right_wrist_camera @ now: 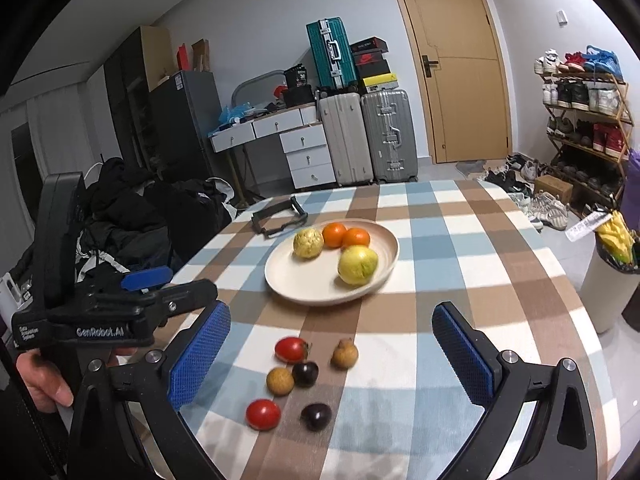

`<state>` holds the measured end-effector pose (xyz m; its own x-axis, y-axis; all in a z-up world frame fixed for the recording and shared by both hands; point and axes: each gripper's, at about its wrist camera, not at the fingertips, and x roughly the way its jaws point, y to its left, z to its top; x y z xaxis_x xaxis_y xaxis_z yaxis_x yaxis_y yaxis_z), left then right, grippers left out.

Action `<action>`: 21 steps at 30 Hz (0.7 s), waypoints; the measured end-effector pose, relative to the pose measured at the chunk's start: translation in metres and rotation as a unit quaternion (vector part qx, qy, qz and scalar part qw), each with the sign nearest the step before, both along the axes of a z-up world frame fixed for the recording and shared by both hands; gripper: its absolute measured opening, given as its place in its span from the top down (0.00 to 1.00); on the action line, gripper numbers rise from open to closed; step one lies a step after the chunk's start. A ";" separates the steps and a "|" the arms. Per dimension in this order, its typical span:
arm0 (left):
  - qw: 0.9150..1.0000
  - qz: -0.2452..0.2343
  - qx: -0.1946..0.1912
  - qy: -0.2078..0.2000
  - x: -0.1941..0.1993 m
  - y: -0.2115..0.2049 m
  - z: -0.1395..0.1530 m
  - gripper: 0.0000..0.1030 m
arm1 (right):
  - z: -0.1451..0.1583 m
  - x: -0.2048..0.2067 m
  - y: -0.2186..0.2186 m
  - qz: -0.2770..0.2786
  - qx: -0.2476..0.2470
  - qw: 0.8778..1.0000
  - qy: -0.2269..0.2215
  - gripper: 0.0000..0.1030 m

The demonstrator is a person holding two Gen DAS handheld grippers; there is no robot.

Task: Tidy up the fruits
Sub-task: 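Grasp a red tomato with the left tool while the right grasps a dark plum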

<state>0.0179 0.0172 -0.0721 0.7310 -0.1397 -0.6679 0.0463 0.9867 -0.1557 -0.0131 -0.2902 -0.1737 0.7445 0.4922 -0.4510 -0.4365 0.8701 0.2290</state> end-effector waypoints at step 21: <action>0.993 -0.094 0.034 0.056 -0.002 -0.054 -0.061 0.12 | -0.057 -0.009 -0.039 -0.047 -0.004 0.996 0.072 0.00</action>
<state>0.0160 -0.0371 -0.1332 0.6170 -0.2195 -0.7557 0.2176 0.9705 -0.1042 -0.0224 -0.3291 -0.2306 0.7145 0.4193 -0.5600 -0.3168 0.9077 0.2754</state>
